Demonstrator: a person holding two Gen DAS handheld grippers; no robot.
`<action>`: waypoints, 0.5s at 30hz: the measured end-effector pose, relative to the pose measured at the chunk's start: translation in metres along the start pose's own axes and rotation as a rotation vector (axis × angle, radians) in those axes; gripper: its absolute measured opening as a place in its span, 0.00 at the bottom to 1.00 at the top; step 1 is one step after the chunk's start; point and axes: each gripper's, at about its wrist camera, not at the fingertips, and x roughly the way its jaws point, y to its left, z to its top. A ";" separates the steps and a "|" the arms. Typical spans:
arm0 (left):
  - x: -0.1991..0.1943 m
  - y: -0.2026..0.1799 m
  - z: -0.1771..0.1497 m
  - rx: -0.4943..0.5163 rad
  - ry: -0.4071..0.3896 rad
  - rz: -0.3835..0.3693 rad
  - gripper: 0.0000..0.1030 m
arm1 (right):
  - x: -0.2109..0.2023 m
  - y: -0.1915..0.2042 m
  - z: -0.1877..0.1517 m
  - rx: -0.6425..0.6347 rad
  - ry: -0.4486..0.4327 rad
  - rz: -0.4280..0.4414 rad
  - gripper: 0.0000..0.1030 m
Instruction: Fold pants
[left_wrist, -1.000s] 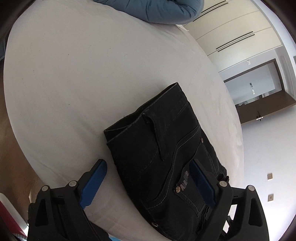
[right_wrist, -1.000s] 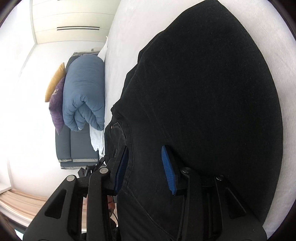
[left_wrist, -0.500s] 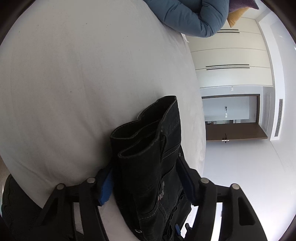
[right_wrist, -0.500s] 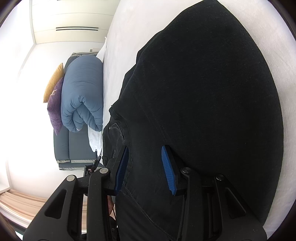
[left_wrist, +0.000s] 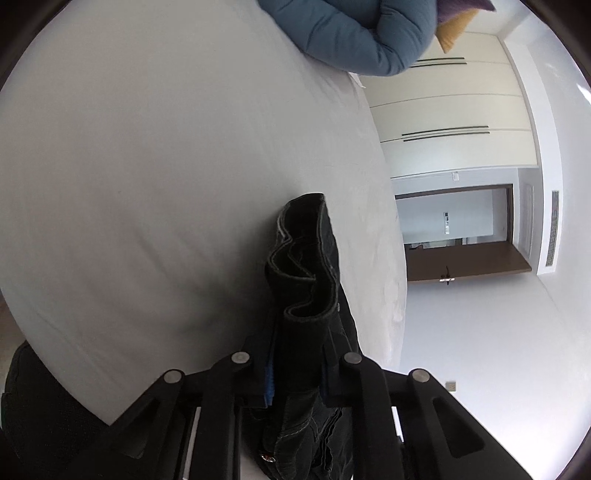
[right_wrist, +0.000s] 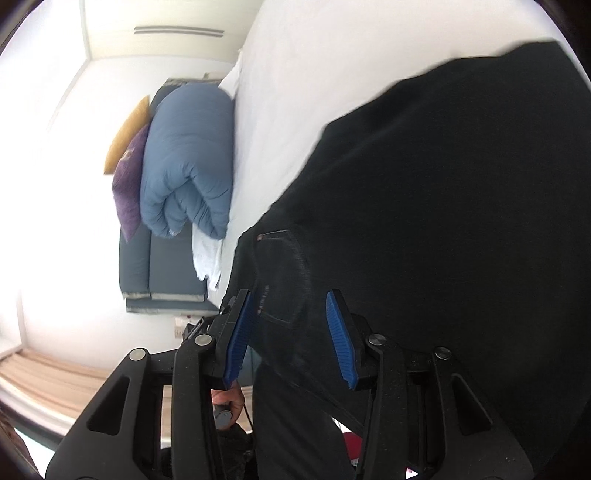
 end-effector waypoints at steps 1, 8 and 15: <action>-0.001 -0.008 -0.002 0.030 -0.005 0.010 0.17 | 0.006 0.004 0.004 -0.009 0.011 0.003 0.40; -0.001 -0.068 -0.029 0.272 -0.034 0.124 0.17 | 0.067 -0.019 0.026 0.013 0.083 -0.138 0.28; 0.007 -0.121 -0.056 0.477 -0.049 0.214 0.16 | 0.054 -0.027 0.029 0.036 0.030 -0.066 0.30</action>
